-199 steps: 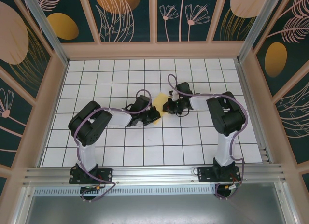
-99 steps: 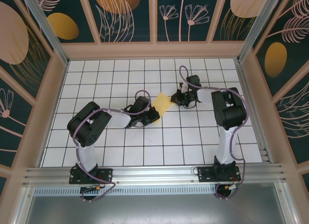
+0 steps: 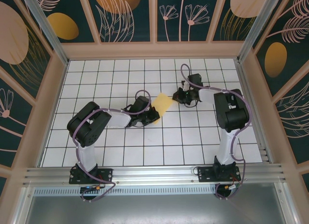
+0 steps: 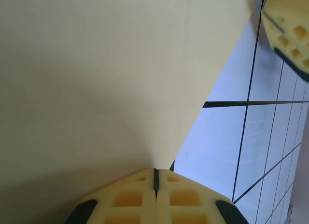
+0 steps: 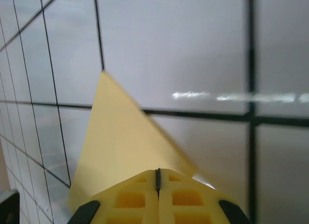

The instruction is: Fold a paper plane with a square sheet of paper (pick it up from the middle)

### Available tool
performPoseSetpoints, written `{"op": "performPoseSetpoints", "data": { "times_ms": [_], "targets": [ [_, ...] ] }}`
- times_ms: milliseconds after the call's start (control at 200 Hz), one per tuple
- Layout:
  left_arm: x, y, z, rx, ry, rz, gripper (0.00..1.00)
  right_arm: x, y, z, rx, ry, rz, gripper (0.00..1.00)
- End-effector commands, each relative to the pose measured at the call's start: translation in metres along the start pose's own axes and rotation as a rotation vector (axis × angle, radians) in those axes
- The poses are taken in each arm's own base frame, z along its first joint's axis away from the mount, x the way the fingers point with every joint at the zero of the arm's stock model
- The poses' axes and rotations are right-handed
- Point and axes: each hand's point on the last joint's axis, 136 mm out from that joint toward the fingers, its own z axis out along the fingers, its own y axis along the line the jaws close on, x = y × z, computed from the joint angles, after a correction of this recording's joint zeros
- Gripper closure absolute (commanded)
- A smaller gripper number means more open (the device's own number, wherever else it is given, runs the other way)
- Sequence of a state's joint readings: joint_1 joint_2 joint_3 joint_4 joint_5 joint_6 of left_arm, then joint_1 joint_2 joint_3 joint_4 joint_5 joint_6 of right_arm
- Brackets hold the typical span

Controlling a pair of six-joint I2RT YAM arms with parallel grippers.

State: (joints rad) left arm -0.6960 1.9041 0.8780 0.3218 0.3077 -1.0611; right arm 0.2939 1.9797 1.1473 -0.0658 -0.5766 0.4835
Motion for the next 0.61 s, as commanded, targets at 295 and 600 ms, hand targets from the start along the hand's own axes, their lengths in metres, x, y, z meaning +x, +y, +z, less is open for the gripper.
{"op": "performPoseSetpoints", "data": {
  "times_ms": [295,600],
  "targets": [
    [-0.009,-0.045,-0.009,0.093,0.003,0.142,1.00,0.036,0.001,0.023,-0.009,0.108,-0.022,1.00],
    [-0.030,-0.056,0.010,0.072,-0.032,0.228,1.00,0.045,-0.018,0.028,0.046,0.150,-0.010,1.00]
  ]
}}
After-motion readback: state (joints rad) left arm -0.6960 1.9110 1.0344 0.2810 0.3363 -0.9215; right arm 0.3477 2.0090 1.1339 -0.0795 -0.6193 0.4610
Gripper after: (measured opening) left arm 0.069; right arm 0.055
